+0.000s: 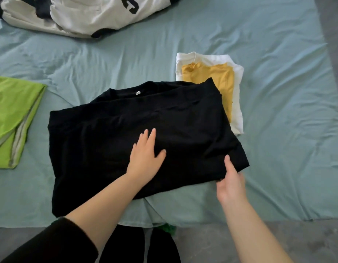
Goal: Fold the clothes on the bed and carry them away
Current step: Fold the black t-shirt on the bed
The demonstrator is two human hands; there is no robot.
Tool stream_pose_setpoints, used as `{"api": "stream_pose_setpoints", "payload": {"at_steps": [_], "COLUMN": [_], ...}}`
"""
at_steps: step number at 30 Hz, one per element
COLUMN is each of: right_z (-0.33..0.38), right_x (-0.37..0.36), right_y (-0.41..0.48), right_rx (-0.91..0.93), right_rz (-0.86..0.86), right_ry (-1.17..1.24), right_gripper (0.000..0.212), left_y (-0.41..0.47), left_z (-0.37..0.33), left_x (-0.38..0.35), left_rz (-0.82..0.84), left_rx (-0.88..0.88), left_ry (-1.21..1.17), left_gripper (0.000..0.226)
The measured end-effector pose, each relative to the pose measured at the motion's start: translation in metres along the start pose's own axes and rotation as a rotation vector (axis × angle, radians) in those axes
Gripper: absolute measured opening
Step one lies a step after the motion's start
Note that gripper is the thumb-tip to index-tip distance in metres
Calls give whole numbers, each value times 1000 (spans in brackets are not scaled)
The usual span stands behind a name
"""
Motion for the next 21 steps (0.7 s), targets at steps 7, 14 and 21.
{"api": "stream_pose_setpoints", "payload": {"at_steps": [7, 14, 21], "right_z": [-35, -69, -61], "right_x": [-7, -16, -31], "right_y": [-39, -54, -51], "right_rx": [685, 861, 885], "right_rz": [94, 222, 326], "right_ry": [-782, -1336, -1597], "right_gripper": [49, 69, 65], "left_y": [71, 116, 112], "left_z": [-127, -145, -92], "left_x": [-5, -11, 10], "left_rz": [71, 53, -93], "left_rx": [87, 118, 186], "left_ry": [-818, -548, -824], "left_gripper": [83, 100, 20]}}
Point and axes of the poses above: each hand's wrist, its own y-axis towards the middle knuckle, its own x-axis out of the back of the hand, z = x × y, the point moved 2 cm from there along y, towards the middle knuckle, and after that the axes turned 7 degrees about -x, right-handed, at the moved point
